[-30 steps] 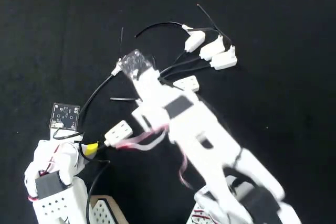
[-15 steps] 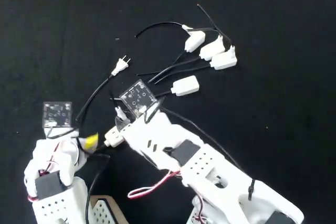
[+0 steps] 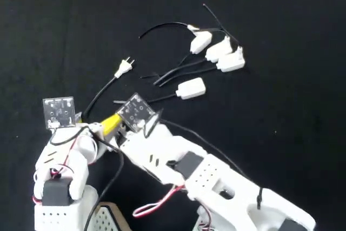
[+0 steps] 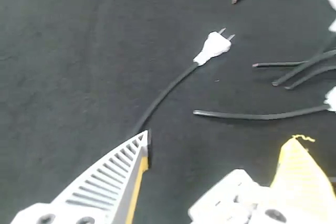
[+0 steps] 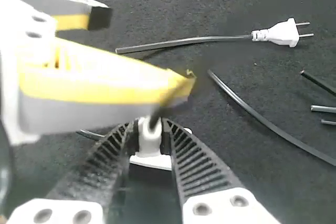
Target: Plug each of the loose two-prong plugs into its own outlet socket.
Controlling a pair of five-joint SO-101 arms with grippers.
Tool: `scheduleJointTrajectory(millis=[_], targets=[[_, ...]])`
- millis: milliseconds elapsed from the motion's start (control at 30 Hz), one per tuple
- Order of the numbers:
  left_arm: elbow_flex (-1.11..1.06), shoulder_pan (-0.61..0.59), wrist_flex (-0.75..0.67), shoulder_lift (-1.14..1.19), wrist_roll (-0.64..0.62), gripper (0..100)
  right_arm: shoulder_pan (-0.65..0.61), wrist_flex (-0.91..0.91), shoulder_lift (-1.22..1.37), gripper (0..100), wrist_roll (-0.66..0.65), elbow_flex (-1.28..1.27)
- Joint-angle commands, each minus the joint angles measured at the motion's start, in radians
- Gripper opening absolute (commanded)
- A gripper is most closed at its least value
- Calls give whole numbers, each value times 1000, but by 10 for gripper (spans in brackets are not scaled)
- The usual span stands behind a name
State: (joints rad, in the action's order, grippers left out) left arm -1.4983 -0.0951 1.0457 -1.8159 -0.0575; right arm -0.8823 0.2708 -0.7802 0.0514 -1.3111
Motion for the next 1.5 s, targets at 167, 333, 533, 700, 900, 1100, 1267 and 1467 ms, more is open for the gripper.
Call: scheduleJointTrajectory(millis=[167, 333, 533, 700, 900, 1100, 1267, 1467], targets=[[22, 58, -26, -2, -9, 374, -15, 40, -245, 11, -58, -73], [25, -124, -21, -3, -6, 374, 3, 288, -245, 11, -55, 67], [36, -337, -18, -3, 37, 374, 48, 324, -38, 11, -29, 189], [2, -470, 68, -3, 192, 374, 49, 273, 134, 11, 41, 259], [-82, -535, 121, -5, 288, 374, 98, 270, 325, 11, 89, 371], [-116, -516, 118, -6, 292, 374, 127, 270, 403, 11, 132, 421], [-170, -486, 69, -6, 365, 374, 126, 278, 498, 11, 172, 464], [-173, -490, 66, -6, 370, 374, 120, 327, 516, 11, 184, 490]])
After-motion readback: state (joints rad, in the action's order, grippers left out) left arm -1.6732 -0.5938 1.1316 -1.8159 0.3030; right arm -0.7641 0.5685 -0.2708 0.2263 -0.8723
